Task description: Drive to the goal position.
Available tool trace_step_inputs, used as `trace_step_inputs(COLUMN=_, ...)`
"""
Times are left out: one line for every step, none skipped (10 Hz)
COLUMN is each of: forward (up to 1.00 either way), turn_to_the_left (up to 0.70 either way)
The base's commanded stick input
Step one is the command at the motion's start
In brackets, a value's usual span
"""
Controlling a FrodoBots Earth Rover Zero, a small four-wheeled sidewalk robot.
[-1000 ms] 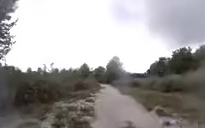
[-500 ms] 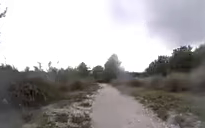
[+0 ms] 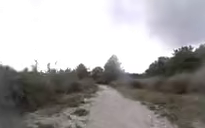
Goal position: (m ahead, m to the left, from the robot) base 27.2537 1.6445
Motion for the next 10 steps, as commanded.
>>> trace_step_inputs(forward=0.85, turn_to_the_left=0.00)
trace_step_inputs(forward=0.85, turn_to_the_left=0.00)
trace_step_inputs(forward=0.85, turn_to_the_left=0.00)
trace_step_inputs(forward=0.85, turn_to_the_left=0.00)
trace_step_inputs(forward=0.85, turn_to_the_left=0.00)
trace_step_inputs(forward=0.85, turn_to_the_left=0.00)
trace_step_inputs(forward=0.85, turn_to_the_left=0.00)
trace_step_inputs(forward=0.85, turn_to_the_left=0.00)
trace_step_inputs(forward=0.85, turn_to_the_left=0.00)
trace_step_inputs(forward=0.85, turn_to_the_left=0.00)
